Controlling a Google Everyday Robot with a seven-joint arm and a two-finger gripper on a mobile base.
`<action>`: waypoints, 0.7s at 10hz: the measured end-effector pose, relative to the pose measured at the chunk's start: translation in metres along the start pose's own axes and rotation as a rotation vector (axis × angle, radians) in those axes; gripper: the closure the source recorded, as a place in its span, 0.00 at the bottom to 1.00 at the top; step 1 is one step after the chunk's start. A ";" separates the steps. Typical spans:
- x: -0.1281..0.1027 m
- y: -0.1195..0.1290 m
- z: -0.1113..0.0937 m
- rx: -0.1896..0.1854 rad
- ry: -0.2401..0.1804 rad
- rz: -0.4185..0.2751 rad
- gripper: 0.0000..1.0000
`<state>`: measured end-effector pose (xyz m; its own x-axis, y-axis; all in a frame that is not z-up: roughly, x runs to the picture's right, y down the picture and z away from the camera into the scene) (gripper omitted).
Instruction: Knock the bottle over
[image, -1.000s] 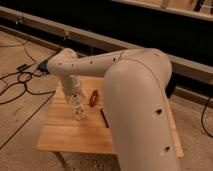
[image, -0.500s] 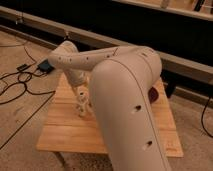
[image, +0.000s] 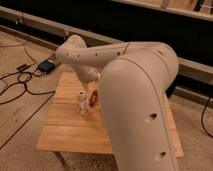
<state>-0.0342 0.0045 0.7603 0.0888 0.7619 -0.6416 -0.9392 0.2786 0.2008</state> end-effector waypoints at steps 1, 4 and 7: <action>0.005 -0.005 0.001 0.003 0.006 0.004 0.35; 0.016 -0.010 0.001 0.000 0.014 0.010 0.35; 0.022 -0.004 0.000 -0.023 0.023 0.005 0.35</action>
<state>-0.0285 0.0202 0.7454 0.0768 0.7497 -0.6573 -0.9469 0.2613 0.1874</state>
